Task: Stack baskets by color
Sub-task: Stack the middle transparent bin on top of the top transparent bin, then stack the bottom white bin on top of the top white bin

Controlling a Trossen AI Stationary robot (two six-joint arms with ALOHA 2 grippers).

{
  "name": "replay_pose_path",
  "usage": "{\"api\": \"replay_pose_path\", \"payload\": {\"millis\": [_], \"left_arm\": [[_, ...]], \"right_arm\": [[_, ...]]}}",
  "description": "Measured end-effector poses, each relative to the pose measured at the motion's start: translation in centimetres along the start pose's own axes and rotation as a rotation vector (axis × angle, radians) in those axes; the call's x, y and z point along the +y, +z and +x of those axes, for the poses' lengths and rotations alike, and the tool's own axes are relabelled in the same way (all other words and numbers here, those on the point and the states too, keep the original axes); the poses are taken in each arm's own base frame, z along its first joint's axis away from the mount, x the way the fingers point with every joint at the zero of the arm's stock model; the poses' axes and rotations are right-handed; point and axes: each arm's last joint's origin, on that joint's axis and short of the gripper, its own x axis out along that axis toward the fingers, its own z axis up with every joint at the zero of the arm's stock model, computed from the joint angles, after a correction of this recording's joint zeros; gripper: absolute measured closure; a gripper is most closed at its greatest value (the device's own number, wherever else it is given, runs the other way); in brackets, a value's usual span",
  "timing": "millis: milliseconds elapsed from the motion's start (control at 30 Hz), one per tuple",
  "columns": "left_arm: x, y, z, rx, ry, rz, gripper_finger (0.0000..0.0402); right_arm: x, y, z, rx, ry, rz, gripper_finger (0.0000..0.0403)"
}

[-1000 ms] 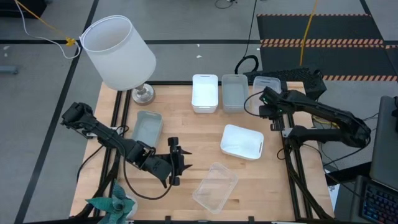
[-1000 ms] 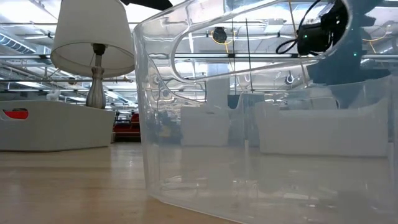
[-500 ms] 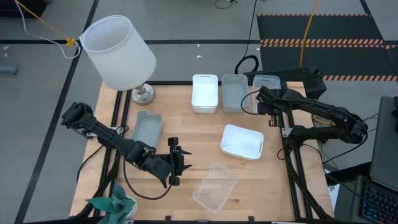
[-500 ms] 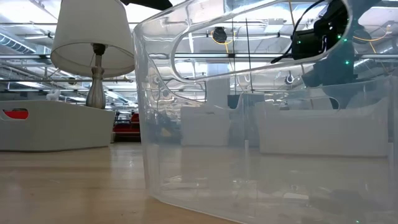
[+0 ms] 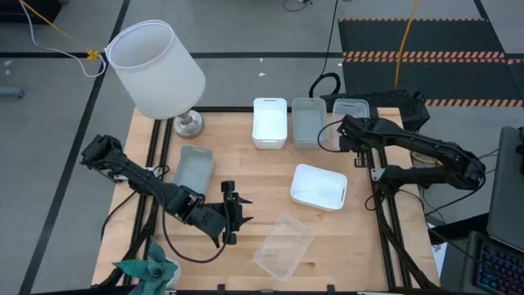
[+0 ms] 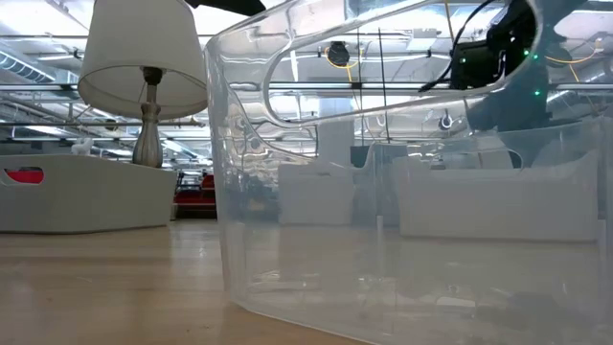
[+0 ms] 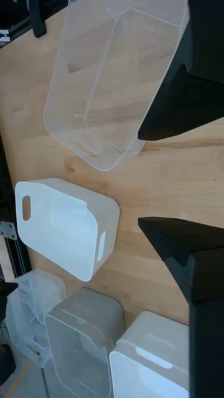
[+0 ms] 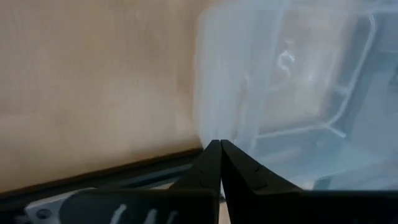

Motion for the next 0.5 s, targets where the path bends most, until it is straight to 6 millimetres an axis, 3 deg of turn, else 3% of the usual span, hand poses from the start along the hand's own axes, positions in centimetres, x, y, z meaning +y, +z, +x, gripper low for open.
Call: {"api": "replay_pose_path", "payload": {"millis": [267, 500], "left_arm": [[0.0, 0.0, 0.0, -0.001, 0.001, -0.009, 0.0188], [-0.1, 0.1, 0.1, -0.014, -0.001, -0.065, 0.0188]], "right_arm": [[1.8, 0.1, -2.5, -0.163, -0.042, -0.078, 0.0403], [3.2, 1.7, -7.4, -0.474, 0.021, -0.173, 0.0403]]}}
